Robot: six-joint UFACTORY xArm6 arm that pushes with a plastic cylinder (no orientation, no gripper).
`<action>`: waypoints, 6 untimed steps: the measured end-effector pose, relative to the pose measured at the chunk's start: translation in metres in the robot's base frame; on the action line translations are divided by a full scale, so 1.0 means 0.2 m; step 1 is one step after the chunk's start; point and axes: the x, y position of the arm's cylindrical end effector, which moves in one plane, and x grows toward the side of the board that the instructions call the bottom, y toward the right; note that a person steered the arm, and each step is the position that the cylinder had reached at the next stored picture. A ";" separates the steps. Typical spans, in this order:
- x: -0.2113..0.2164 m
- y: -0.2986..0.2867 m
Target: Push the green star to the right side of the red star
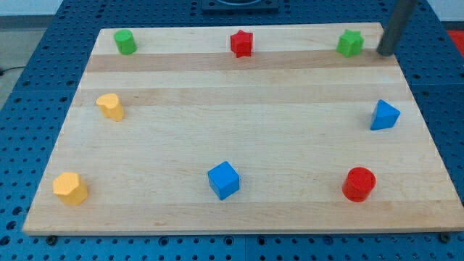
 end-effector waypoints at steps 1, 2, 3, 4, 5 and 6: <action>-0.05 -0.04; -0.05 -0.20; -0.05 -0.26; -0.05 -0.44; -0.05 -0.59; -0.05 -0.71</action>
